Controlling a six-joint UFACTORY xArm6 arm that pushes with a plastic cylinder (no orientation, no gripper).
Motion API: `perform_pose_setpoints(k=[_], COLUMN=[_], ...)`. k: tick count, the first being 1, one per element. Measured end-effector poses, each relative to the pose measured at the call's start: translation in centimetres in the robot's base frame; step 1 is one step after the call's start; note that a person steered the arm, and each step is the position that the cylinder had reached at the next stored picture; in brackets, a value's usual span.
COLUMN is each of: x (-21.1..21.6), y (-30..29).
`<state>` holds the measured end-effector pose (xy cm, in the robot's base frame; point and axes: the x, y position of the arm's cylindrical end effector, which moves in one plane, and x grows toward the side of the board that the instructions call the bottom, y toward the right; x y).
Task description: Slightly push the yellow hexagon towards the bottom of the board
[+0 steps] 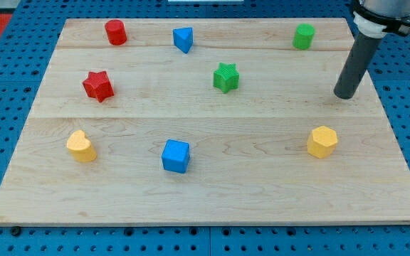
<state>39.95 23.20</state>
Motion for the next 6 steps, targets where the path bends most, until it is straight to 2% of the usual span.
perform_pose_setpoints(k=[1, 2, 3, 6], x=[-0.3, 0.0, 3.9, 11.2], y=[-0.4, -3.5, -4.7, -5.3])
